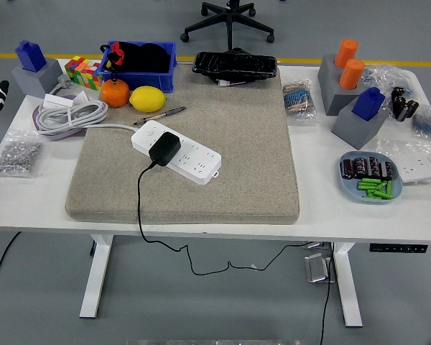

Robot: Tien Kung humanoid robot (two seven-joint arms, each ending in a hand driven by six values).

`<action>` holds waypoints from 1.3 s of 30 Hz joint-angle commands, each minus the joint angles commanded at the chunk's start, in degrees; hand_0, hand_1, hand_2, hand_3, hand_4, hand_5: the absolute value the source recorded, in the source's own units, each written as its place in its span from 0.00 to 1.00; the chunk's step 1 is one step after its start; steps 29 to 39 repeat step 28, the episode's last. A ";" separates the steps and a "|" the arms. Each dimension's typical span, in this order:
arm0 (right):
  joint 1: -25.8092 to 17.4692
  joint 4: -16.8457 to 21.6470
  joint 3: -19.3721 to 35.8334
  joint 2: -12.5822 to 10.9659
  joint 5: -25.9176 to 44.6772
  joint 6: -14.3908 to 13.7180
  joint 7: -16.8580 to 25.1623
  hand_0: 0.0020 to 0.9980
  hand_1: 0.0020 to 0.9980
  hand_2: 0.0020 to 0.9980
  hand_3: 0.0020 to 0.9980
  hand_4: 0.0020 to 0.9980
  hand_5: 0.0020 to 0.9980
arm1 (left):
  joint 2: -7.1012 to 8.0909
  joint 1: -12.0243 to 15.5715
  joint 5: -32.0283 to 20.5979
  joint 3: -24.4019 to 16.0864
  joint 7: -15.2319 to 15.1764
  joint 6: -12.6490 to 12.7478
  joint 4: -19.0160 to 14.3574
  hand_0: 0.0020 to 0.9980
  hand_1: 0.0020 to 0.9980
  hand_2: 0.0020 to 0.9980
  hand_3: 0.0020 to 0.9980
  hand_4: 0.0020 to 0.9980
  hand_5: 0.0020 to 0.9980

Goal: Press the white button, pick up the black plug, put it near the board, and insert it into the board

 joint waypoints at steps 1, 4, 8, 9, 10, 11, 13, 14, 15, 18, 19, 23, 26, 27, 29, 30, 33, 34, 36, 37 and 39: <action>-0.04 0.00 0.04 0.04 -0.04 0.01 -0.01 0.68 0.59 0.59 0.58 0.63 0.31 | -0.01 0.03 -0.02 -0.02 -0.02 0.01 -0.03 0.99 0.96 0.90 0.84 0.81 0.66; -0.06 -0.03 0.15 0.09 -0.15 0.04 -0.07 0.68 0.59 0.59 0.58 0.63 0.31 | -0.05 0.08 -0.13 -0.07 -0.02 -0.03 -0.20 0.99 0.96 0.91 0.84 0.81 0.66; -0.04 -0.04 0.43 0.09 -0.25 0.09 -0.07 0.68 0.59 0.59 0.58 0.63 0.31 | -0.02 0.06 -0.40 0.28 -0.14 -0.08 -0.30 0.99 0.96 0.90 0.84 0.81 0.66; -0.03 -0.04 0.52 0.07 -0.28 0.08 -0.07 0.68 0.59 0.59 0.58 0.63 0.31 | 0.00 0.05 -0.43 0.38 -0.18 -0.09 -0.31 0.99 0.96 0.90 0.84 0.81 0.66; -0.02 -0.05 0.58 0.05 -0.30 0.09 -0.07 0.68 0.59 0.59 0.58 0.63 0.31 | 0.01 0.05 -0.48 0.47 -0.26 -0.06 -0.32 0.99 0.96 0.90 0.84 0.81 0.66; 0.02 -0.05 0.64 0.02 -0.32 0.10 -0.06 0.68 0.59 0.59 0.58 0.63 0.31 | 0.01 0.03 -0.54 0.59 -0.31 -0.05 -0.35 0.99 0.96 0.90 0.84 0.81 0.66; 0.06 -0.07 0.75 -0.01 -0.41 0.12 -0.06 0.68 0.59 0.59 0.58 0.63 0.31 | 0.01 -0.02 -0.63 0.73 -0.26 -0.08 -0.32 0.99 0.96 0.90 0.84 0.81 0.66; 0.14 -0.12 0.86 -0.03 -0.51 0.14 -0.07 0.68 0.59 0.59 0.58 0.63 0.31 | -0.01 -0.07 -0.66 0.82 -0.21 -0.14 -0.25 0.99 0.96 0.90 0.84 0.81 0.66; 0.21 -0.14 0.92 -0.04 -0.56 0.17 -0.08 0.68 0.59 0.59 0.58 0.63 0.31 | -0.02 -0.11 -0.68 0.85 -0.16 -0.21 -0.20 0.99 0.96 0.90 0.84 0.81 0.66; 0.23 -0.10 0.81 -0.07 -0.46 0.21 -0.10 0.68 0.59 0.59 0.58 0.63 0.31 | -0.06 -0.12 -0.84 0.84 -0.18 -0.24 -0.15 0.99 0.96 0.90 0.84 0.81 0.66; 0.20 -0.12 0.80 -0.09 -0.46 0.21 -0.11 0.68 0.59 0.59 0.58 0.63 0.31 | -0.06 -0.13 -0.93 0.86 -0.17 -0.26 -0.15 0.99 0.96 0.90 0.84 0.81 0.66; 0.15 -0.17 0.67 -0.13 -0.42 0.22 -0.16 0.69 0.59 0.59 0.57 0.63 0.31 | -0.06 -0.19 -0.99 0.89 -0.17 -0.25 -0.17 0.99 0.96 0.90 0.84 0.81 0.66; 0.28 -0.20 0.51 -0.19 -0.33 0.23 -0.19 0.69 0.59 0.59 0.58 0.63 0.31 | -0.07 -0.18 -1.03 0.87 -0.13 -0.31 -0.26 0.99 0.96 0.90 0.83 0.81 0.66; 0.33 -0.20 0.50 -0.18 -0.30 0.24 -0.19 0.69 0.59 0.59 0.58 0.63 0.31 | -0.07 -0.21 -1.03 0.92 -0.09 -0.34 -0.32 0.99 0.96 0.90 0.83 0.81 0.66; 0.39 -0.19 0.51 -0.17 -0.30 0.26 -0.20 0.69 0.59 0.59 0.58 0.63 0.31 | -0.07 -0.23 -1.04 0.92 -0.02 -0.40 -0.39 0.99 0.96 0.90 0.83 0.81 0.66; 0.39 -0.19 0.51 -0.17 -0.30 0.26 -0.20 0.69 0.59 0.59 0.58 0.63 0.31 | -0.07 -0.23 -1.04 0.92 -0.02 -0.40 -0.39 0.99 0.96 0.90 0.83 0.81 0.66; 0.39 -0.19 0.51 -0.17 -0.30 0.26 -0.20 0.69 0.59 0.59 0.58 0.63 0.31 | -0.07 -0.23 -1.04 0.92 -0.02 -0.40 -0.39 0.99 0.96 0.90 0.83 0.81 0.66; 0.39 -0.19 0.51 -0.17 -0.30 0.26 -0.20 0.69 0.59 0.59 0.58 0.63 0.31 | -0.07 -0.23 -1.04 0.92 -0.02 -0.40 -0.39 0.99 0.96 0.90 0.83 0.81 0.66; 0.39 -0.19 0.51 -0.17 -0.30 0.26 -0.20 0.69 0.59 0.59 0.58 0.63 0.31 | -0.07 -0.23 -1.04 0.92 -0.02 -0.40 -0.39 0.99 0.96 0.90 0.83 0.81 0.66; 0.39 -0.19 0.51 -0.17 -0.30 0.26 -0.20 0.69 0.59 0.59 0.58 0.63 0.31 | -0.07 -0.23 -1.04 0.92 -0.02 -0.40 -0.39 0.99 0.96 0.90 0.83 0.81 0.66; 0.39 -0.19 0.51 -0.17 -0.30 0.26 -0.20 0.69 0.59 0.59 0.58 0.63 0.31 | -0.07 -0.23 -1.04 0.92 -0.02 -0.40 -0.39 0.99 0.96 0.90 0.83 0.81 0.66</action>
